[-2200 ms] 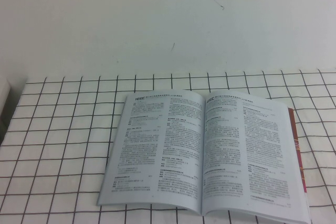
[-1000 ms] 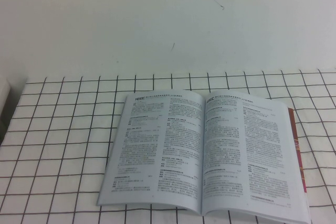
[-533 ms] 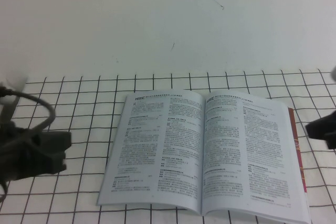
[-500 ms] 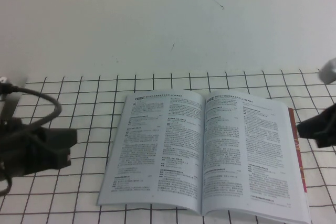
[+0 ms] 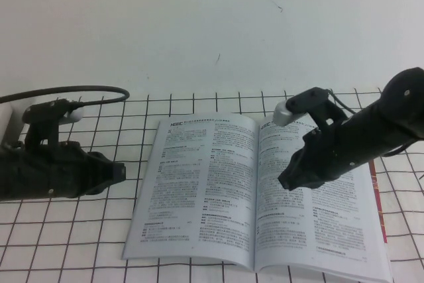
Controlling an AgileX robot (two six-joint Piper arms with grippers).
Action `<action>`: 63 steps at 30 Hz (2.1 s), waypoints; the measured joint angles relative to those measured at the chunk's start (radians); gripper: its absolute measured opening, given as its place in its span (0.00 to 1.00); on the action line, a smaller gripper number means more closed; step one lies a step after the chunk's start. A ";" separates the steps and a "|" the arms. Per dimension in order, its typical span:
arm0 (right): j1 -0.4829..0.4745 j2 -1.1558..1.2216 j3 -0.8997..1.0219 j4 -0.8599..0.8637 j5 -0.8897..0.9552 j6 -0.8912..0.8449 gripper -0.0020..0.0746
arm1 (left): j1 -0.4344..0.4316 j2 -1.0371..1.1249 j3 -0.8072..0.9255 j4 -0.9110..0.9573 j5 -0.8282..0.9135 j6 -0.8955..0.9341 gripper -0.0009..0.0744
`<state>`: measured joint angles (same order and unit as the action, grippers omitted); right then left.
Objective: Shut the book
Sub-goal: 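Close the open booklet and leave it lying on the table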
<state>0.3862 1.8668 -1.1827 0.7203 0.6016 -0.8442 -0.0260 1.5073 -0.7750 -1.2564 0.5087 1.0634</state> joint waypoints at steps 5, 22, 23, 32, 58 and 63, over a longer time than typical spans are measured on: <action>0.000 0.046 -0.005 -0.176 -0.002 0.141 0.02 | 0.000 0.104 -0.041 -0.016 -0.003 0.008 0.01; -0.003 0.141 -0.033 -0.351 0.021 0.315 0.02 | -0.176 0.268 -0.121 0.007 -0.359 0.065 0.01; -0.003 0.143 -0.033 -0.351 0.023 0.317 0.02 | -0.176 0.278 -0.121 0.006 -0.366 0.065 0.01; -0.006 0.144 -0.033 -0.351 0.032 0.317 0.02 | -0.176 0.349 -0.134 -0.009 -0.249 0.065 0.01; -0.020 -0.019 -0.023 -0.693 0.059 0.575 0.02 | -0.177 0.339 -0.180 -0.436 0.632 0.307 0.01; -0.020 -0.194 -0.023 -0.938 0.147 0.688 0.02 | -0.177 0.243 -0.180 -0.390 0.516 0.300 0.01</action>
<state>0.3659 1.6727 -1.2055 -0.2176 0.7483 -0.1566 -0.2032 1.7507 -0.9553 -1.6467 1.0244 1.3635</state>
